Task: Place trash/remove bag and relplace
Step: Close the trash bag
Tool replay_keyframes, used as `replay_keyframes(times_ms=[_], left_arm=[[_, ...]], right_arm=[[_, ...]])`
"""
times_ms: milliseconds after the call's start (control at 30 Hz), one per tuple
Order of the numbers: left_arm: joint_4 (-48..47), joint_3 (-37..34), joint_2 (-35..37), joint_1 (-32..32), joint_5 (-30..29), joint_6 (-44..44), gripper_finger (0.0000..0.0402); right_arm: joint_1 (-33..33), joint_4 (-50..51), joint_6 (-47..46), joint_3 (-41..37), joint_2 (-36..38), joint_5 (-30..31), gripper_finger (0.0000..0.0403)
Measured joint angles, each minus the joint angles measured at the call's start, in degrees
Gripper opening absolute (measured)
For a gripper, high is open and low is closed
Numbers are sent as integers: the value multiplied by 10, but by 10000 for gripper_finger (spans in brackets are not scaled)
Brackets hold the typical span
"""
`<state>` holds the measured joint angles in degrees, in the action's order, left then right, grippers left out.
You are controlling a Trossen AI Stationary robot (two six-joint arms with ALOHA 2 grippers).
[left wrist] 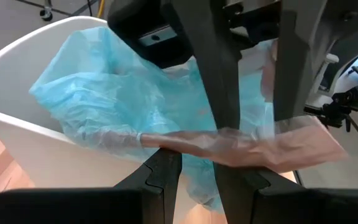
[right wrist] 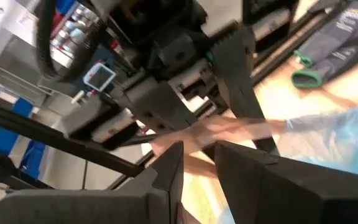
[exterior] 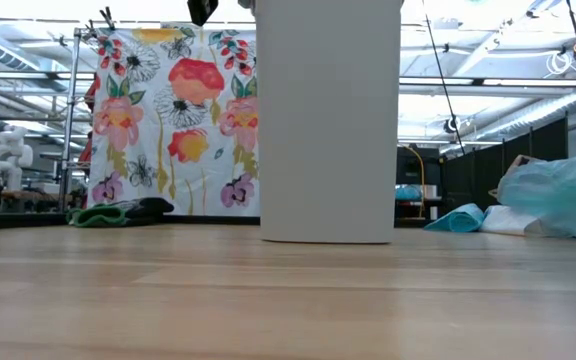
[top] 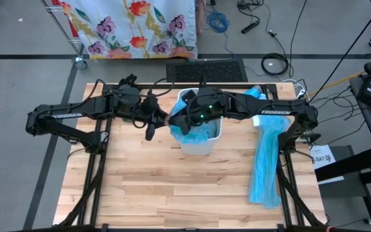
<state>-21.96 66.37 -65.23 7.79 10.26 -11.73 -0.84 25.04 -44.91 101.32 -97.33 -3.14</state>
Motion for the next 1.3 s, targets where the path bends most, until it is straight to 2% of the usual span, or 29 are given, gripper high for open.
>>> replay_keyframes(times_ms=[233, 467, 1067, 1300], left_arm=[[0, 0, 0, 0, 0, 0, 97], [-18, 0, 0, 0, 0, 0, 97], [-12, 0, 0, 0, 0, 0, 97], [2, 0, 0, 0, 0, 0, 97]], right_arm=[[4, 6, 1, 0, 3, -4, 82], [6, 5, -3, 0, 5, -41, 82], [9, -51, 10, 0, -4, -28, 82], [8, -29, 10, 0, -17, -32, 82]])
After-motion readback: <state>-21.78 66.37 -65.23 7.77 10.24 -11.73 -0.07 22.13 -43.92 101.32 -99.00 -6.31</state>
